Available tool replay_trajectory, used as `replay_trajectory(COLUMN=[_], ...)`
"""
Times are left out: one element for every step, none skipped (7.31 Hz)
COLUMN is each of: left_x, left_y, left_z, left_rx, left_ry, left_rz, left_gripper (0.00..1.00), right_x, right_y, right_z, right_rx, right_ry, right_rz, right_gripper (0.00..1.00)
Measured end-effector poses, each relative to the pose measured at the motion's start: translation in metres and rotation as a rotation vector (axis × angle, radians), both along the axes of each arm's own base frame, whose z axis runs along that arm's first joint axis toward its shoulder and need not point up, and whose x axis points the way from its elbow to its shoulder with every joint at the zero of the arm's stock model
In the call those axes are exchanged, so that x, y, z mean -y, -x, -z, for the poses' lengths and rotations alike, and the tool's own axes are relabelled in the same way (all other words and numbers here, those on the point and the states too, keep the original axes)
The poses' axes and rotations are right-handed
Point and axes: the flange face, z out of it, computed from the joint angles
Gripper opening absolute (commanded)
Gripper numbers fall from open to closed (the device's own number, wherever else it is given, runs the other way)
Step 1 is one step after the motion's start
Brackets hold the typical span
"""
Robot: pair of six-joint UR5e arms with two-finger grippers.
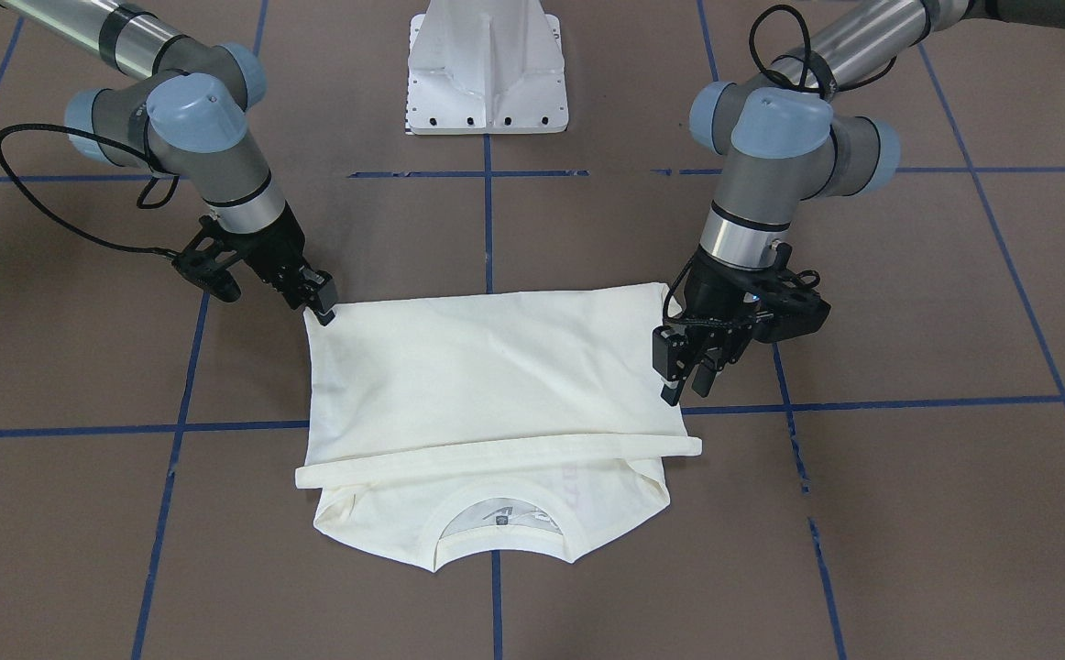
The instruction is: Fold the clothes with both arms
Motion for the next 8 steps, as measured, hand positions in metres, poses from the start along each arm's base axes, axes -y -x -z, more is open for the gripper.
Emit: replay_trajectory(left_x=[0.000,-0.001,-0.004,-0.009,-0.013,-0.017,-0.020,-0.023], left_y=[0.000,0.001,0.006,0.010,0.012,0.011,0.010,0.010], left_z=[-0.001,0.002,0.010,0.017,0.020,0.023,0.025,0.026], left_rx=[0.001,-0.004,-0.018,-0.031,-0.040,-0.048,-0.052,-0.058], left_ry=[0.000,-0.003,-0.013,-0.025,-0.030,-0.035,-0.037,-0.038], left_rz=[0.000,-0.002,-0.002,-0.006,-0.010,-0.015,-0.020,-0.030], left_gripper=[0.53,0.53,0.53,0.53,0.53,0.53,0.53,0.53], right_x=[-0.001,-0.005,-0.010,-0.019,-0.028,-0.042,-0.078,-0.131], right_y=[0.001,0.003,0.007,0.008,0.003,-0.010,-0.035,-0.057], right_z=[0.001,0.005,0.009,0.015,0.021,0.023,0.020,0.018], right_rx=[0.003,0.015,0.042,0.083,0.117,0.147,0.170,0.185], right_ry=[0.000,-0.005,-0.017,-0.029,-0.032,-0.028,-0.021,-0.009], right_rz=[0.003,0.013,0.030,0.056,0.085,0.120,0.178,0.267], right_gripper=[0.00,0.00,0.00,0.00,0.00,0.00,0.00,0.00])
